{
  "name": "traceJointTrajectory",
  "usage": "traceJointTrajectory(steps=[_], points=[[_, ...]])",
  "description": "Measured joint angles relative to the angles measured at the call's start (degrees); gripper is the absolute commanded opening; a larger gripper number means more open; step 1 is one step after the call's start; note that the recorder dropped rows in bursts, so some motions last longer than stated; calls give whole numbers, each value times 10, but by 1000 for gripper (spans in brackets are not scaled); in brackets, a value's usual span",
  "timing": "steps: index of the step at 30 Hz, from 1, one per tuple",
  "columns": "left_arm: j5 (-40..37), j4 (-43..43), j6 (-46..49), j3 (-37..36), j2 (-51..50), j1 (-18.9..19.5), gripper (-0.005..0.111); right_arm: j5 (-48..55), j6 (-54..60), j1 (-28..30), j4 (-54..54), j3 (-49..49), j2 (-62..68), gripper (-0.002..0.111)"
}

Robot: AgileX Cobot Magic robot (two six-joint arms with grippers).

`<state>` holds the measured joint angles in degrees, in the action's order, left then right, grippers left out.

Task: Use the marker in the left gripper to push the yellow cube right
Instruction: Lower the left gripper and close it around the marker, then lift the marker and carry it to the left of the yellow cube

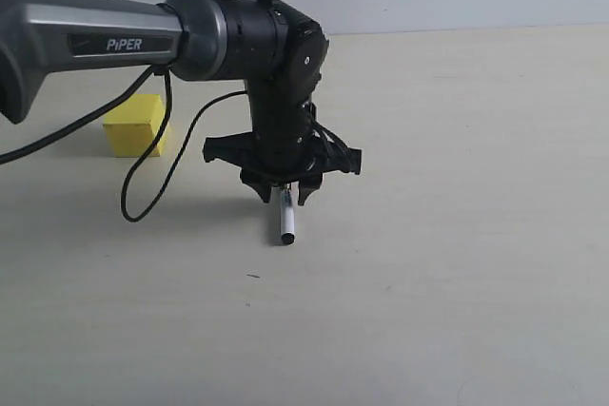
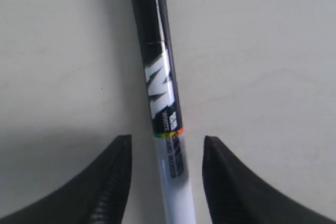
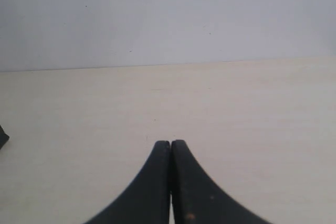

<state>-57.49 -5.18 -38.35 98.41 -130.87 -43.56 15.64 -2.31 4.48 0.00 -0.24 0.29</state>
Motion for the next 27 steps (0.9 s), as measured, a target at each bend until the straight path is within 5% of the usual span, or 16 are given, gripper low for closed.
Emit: traceJointTrajectory(steps=[23, 27], points=[[0, 8, -7, 1, -14, 0, 41, 0, 0, 0, 0, 0, 0, 0], [-6, 11, -9, 1, -14, 0, 3, 0, 0, 0, 0, 0, 0, 0]])
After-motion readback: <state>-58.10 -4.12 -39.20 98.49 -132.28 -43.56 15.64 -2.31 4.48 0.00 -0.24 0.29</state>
